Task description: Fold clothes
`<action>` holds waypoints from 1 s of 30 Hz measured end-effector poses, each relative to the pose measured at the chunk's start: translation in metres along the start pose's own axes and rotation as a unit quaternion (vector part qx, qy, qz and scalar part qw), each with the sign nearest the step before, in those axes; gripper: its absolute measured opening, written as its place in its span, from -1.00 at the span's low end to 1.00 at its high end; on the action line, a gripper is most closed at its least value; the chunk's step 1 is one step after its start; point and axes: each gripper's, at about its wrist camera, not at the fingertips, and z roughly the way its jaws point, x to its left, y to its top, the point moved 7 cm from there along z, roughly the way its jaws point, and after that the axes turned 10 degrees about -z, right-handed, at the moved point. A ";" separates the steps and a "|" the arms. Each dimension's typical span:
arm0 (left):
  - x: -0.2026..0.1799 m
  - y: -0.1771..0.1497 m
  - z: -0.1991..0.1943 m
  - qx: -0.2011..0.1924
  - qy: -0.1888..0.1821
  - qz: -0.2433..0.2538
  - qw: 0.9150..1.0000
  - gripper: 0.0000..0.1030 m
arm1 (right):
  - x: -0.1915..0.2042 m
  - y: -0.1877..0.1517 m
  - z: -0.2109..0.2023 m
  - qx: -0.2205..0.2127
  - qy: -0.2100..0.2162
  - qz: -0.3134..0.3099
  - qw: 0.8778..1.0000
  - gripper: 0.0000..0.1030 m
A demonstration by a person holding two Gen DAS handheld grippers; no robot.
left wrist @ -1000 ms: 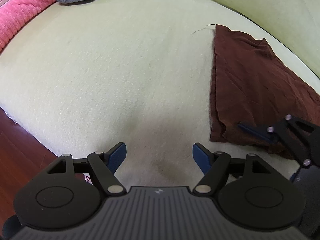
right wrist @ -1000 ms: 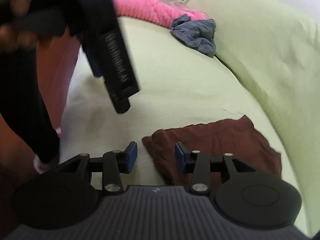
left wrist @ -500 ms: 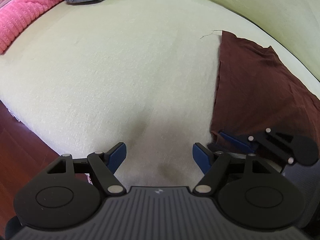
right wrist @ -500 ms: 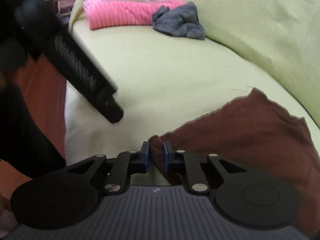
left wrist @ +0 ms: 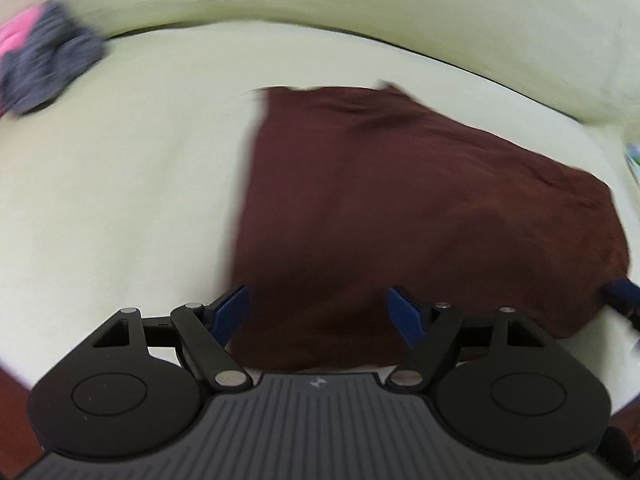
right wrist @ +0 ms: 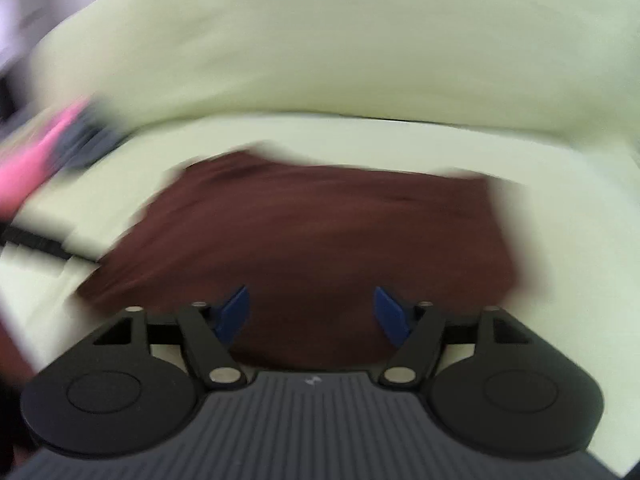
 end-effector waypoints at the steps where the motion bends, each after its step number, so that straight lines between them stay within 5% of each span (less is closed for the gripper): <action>1: -0.011 0.000 0.006 0.001 0.004 0.009 1.000 0.51 | -0.032 -0.003 -0.003 -0.002 0.001 0.066 0.998 0.39; 4: -0.025 -0.002 0.019 0.010 0.026 0.028 0.999 0.51 | -0.080 -0.011 0.007 -0.017 0.056 0.206 0.977 0.39; 6: -0.027 -0.003 0.021 0.011 0.036 0.033 0.999 0.52 | -0.086 -0.007 0.018 -0.024 0.096 0.236 0.967 0.38; 8: -0.027 -0.004 0.026 0.009 0.049 0.041 0.998 0.52 | -0.083 -0.002 0.034 -0.015 0.122 0.239 0.963 -0.01; 9: -0.025 -0.003 0.031 0.004 0.059 0.043 0.997 0.52 | -0.080 0.001 0.045 -0.004 0.124 0.235 0.964 -0.29; 11: -0.022 -0.002 0.034 -0.002 0.063 0.042 0.997 0.53 | -0.074 0.012 0.050 -0.013 0.130 0.209 0.969 -0.51; 17: -0.010 -0.009 0.038 -0.032 0.060 0.035 0.997 0.68 | -0.025 0.055 0.011 -0.115 0.115 0.018 0.987 -0.60; 22: -0.007 -0.012 0.039 -0.041 0.055 0.036 0.997 0.70 | -0.053 0.025 0.056 -0.026 0.059 0.036 0.997 -0.62; 24: -0.007 -0.011 0.038 -0.039 0.058 0.044 0.997 0.70 | -0.059 0.025 0.048 -0.037 0.068 0.060 0.995 -0.46; 25: -0.007 -0.010 0.038 -0.037 0.060 0.045 0.997 0.70 | -0.058 0.028 0.046 -0.033 0.063 0.070 0.995 -0.08; 27: -0.009 -0.008 0.035 -0.036 0.066 0.051 0.996 0.70 | -0.067 0.025 0.037 -0.030 0.056 0.096 0.993 0.38; 30: -0.019 -0.004 0.024 -0.049 0.074 0.078 0.993 0.70 | -0.075 0.020 0.044 -0.028 0.088 0.177 0.980 0.44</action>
